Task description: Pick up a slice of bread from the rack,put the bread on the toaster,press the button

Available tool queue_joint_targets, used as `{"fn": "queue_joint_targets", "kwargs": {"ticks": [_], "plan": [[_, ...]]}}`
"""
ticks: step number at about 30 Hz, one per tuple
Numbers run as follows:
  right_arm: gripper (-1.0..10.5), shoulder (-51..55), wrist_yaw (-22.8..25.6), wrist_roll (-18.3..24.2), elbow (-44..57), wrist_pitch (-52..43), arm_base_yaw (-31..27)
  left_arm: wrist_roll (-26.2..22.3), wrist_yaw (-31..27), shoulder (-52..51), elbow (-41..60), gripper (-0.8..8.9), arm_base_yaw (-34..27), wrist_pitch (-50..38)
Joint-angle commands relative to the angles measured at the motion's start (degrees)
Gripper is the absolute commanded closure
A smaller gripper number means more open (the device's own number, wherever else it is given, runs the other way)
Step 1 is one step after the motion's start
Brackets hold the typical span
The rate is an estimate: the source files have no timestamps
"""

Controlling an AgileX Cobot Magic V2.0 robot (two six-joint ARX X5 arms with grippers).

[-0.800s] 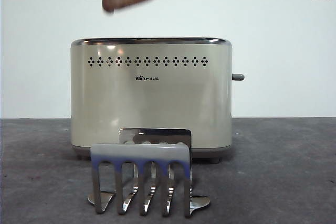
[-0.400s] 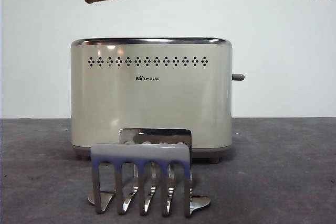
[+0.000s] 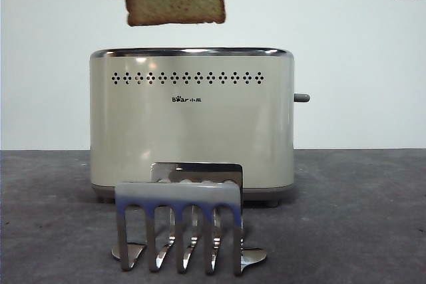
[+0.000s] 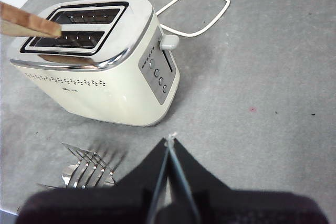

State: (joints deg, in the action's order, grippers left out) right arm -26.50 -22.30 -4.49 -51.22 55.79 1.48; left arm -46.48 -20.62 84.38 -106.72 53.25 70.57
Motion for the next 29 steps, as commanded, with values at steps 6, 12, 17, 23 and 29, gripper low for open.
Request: {"fn": "queue_joint_targets", "kwargs": {"ticks": [6, 12, 17, 23, 29], "plan": [[9.5, 0.02, 0.17, 0.13, -0.2, -0.2, 0.07, -0.31, 1.11, 2.84, 0.11, 8.23, -0.74, -1.18], [9.5, 0.02, 0.17, 0.31, -0.2, -0.15, 0.07, -0.26, 1.11, 4.33, 0.11, 8.22, -1.77, -2.54], [9.5, 0.02, 0.17, 0.61, -0.2, -0.04, 0.07, -0.26, 1.18, 5.29, 0.11, 8.22, -2.86, -2.93], [9.5, 0.02, 0.2, 1.05, -0.2, 0.0, 0.07, -0.26, 1.75, 6.75, 0.11, 8.22, -3.21, -2.51], [9.5, 0.02, 0.2, 1.77, -0.2, 0.02, 0.07, -0.26, 3.02, 8.76, 0.11, 8.22, -3.87, -2.73]]}}
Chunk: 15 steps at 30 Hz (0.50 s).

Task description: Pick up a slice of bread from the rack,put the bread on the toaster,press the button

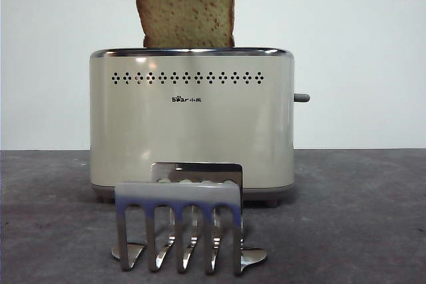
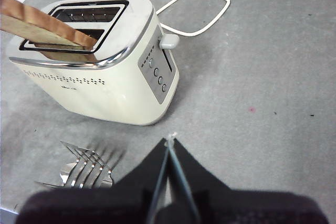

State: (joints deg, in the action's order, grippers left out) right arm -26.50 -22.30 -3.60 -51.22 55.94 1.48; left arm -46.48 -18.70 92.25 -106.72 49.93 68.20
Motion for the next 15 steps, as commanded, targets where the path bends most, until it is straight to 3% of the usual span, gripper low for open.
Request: {"fn": "queue_joint_targets", "kwargs": {"ticks": [1, 15], "plan": [[9.5, 0.02, 0.2, 0.85, -0.2, -0.15, 0.07, -0.26, 1.62, 1.38, 0.11, 8.22, -0.7, -0.57], [9.5, 0.02, 0.24, 1.77, -0.2, -0.24, 0.07, -0.07, 3.34, 6.51, 0.11, 8.22, -5.33, -1.53]]}}
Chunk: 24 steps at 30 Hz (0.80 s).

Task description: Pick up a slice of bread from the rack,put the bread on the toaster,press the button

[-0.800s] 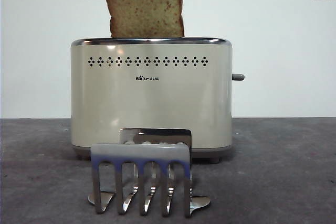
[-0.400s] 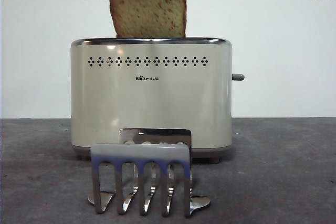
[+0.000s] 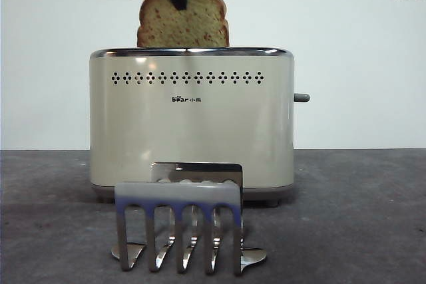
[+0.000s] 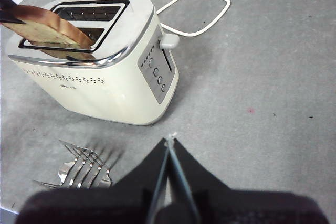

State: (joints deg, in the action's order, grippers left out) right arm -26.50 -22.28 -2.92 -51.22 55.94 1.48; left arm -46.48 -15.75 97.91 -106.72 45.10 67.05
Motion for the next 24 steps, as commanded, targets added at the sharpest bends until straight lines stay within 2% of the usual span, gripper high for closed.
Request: {"fn": "queue_joint_targets", "kwargs": {"ticks": [1, 5, 8, 10, 12, 16, 19, 24], "plan": [[9.5, 0.02, 0.22, 1.2, -0.2, -0.26, 0.04, -0.02, 1.29, 1.18, 0.11, 8.16, -0.72, -0.96], [9.5, 0.02, 0.22, 1.55, -0.2, -0.2, 0.04, 1.57, 5.42, 1.66, 0.11, 7.83, -1.73, -1.75], [9.5, 0.02, 0.2, 1.53, -0.2, -0.07, 0.04, 3.08, 5.57, 1.66, 0.11, 6.17, -1.97, -1.79], [9.5, 0.02, 0.2, 1.51, -0.2, -0.07, 0.04, 3.3, 5.18, 1.64, 0.11, 4.7, -2.12, -1.51], [9.5, 0.02, 0.17, 1.49, -0.2, -0.07, 0.07, 4.39, 4.26, 1.4, 0.11, 3.94, -2.56, -0.72], [9.5, 0.02, 0.17, 0.83, -0.2, 0.81, 0.04, 9.64, 3.02, -0.46, 0.11, 3.98, -3.26, -0.31], [9.5, 0.02, 0.17, -3.78, -0.2, 2.75, 0.07, 13.18, 2.14, -3.72, 0.11, 4.07, -3.41, -0.09], [9.5, -1.81, -1.05, -5.16, -0.2, -1.81, 0.07, 19.26, 2.29, -11.21, 0.11, 4.29, -3.41, 1.88]]}}
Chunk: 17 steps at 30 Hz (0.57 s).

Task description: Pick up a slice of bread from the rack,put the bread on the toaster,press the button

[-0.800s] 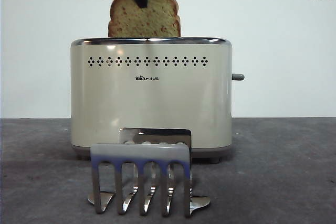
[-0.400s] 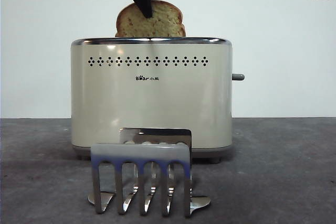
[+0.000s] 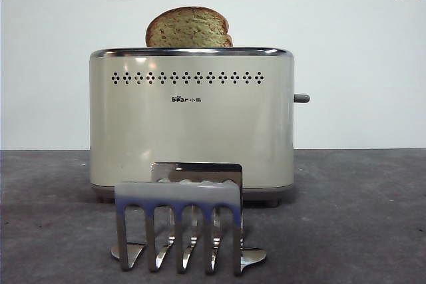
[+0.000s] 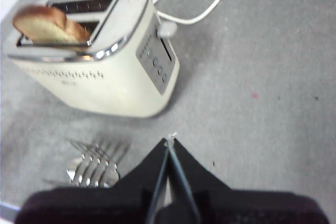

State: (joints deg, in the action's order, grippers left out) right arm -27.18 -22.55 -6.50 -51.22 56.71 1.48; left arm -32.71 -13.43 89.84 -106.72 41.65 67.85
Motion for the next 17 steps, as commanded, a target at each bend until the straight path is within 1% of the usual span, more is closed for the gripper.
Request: {"fn": "queue_joint_targets", "kwargs": {"ticks": [1, 3, 4, 5, 6, 8, 10, 12, 15, 17], "plan": [[9.5, -2.08, -1.9, -2.29, -0.2, -4.2, 0.07, 7.37, 0.22, -4.98, 0.11, 4.89, 0.04, 2.16], [9.5, -4.37, -5.14, -4.68, -0.2, -7.23, 0.07, 11.3, 1.11, -8.15, 0.11, 6.54, 0.04, 4.85], [9.5, -6.05, -7.54, -6.14, -0.2, -9.01, 0.07, 13.49, 1.88, -9.9, 0.11, 7.43, 0.04, 6.49], [9.5, -7.67, -9.84, -7.3, -0.2, -10.67, 0.07, 15.39, 2.54, -11.26, 0.11, 8.02, 0.04, 7.65], [9.5, -9.7, -12.76, -8.52, -0.2, -13.03, 0.07, 17.55, 3.45, -12.81, 0.11, 8.28, 0.0, 7.67], [9.5, -14.51, -17.92, -10.99, -0.2, -17.9, 0.07, 22.56, 3.61, -16.11, 0.11, 8.21, -0.02, 7.67], [9.5, -19.28, -20.98, -13.68, -0.31, -21.99, 0.07, 26.25, 3.61, -18.99, 0.11, 8.21, -0.02, 7.65], [9.5, -24.74, -23.19, -15.82, -0.33, -25.62, 0.07, 28.52, 3.58, -21.46, 0.11, 8.21, -0.02, 7.67], [9.5, -33.48, -27.5, -17.9, -0.46, -30.86, 0.07, 32.72, 3.85, -24.68, 0.11, 8.21, 0.0, 7.67], [9.5, -39.5, -29.49, -18.58, -0.92, -34.53, 0.07, 33.16, 5.68, -26.47, 0.11, 8.21, 0.0, 7.67]]}}
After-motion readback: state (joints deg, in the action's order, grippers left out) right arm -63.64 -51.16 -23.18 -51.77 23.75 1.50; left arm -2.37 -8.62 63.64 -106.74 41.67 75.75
